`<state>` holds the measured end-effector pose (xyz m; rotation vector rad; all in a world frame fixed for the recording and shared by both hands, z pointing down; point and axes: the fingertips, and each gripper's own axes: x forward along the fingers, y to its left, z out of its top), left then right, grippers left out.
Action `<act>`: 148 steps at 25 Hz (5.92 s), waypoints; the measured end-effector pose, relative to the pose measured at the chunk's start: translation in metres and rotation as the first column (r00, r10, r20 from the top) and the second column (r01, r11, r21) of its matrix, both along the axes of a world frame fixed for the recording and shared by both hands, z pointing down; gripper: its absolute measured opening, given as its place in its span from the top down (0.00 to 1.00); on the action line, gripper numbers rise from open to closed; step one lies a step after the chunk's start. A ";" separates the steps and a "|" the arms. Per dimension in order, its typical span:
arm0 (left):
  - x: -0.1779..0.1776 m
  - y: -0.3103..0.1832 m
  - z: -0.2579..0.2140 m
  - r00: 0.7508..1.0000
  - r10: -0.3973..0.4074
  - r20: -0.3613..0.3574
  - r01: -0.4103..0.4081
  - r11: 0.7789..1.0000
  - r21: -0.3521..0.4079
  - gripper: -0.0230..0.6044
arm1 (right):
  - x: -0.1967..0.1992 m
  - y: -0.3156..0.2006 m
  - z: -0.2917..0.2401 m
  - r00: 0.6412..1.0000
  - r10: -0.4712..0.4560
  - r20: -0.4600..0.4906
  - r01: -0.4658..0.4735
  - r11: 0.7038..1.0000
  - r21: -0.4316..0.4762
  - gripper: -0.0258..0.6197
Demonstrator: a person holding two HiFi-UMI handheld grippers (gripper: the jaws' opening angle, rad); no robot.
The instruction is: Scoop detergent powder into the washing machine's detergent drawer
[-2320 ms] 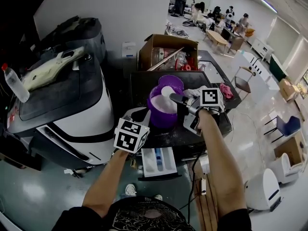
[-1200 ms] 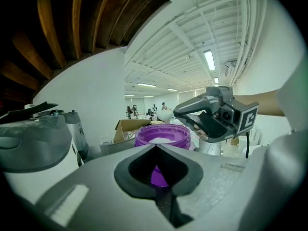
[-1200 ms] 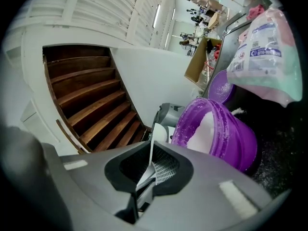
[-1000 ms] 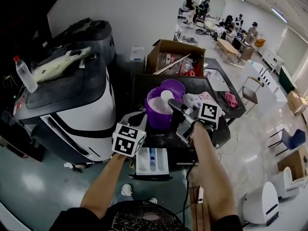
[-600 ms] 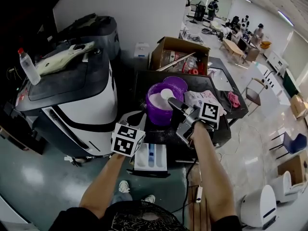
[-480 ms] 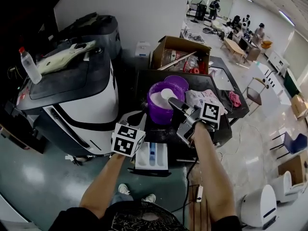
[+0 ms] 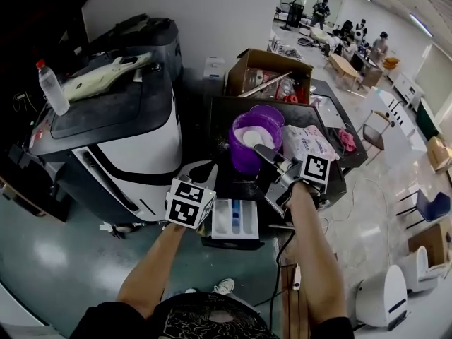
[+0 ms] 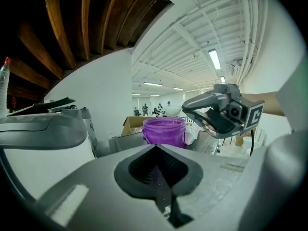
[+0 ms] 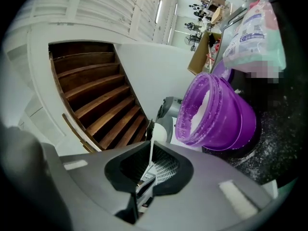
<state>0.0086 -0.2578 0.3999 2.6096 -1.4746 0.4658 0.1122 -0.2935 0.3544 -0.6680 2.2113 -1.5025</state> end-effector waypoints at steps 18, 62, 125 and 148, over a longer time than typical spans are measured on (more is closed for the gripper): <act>-0.029 0.059 0.016 0.997 0.082 -0.015 -0.082 0.997 -0.017 0.96 | -0.019 0.071 0.025 0.994 0.109 -0.011 -0.109 0.993 -0.044 0.91; -0.036 0.087 0.062 0.991 -0.106 -0.079 0.097 0.990 -0.102 0.96 | -0.027 0.115 0.145 0.935 -0.255 -0.246 0.227 0.964 -0.137 0.91; -0.056 0.109 0.100 0.979 -0.200 -0.026 0.193 0.966 -0.175 0.96 | -0.042 0.110 0.229 0.294 -0.370 -0.881 0.562 0.813 -0.154 0.91; -0.064 0.113 0.099 0.978 -0.204 -0.039 0.195 0.966 -0.170 0.96 | -0.050 0.116 0.235 -0.051 -0.092 -0.994 0.738 0.668 -0.100 0.91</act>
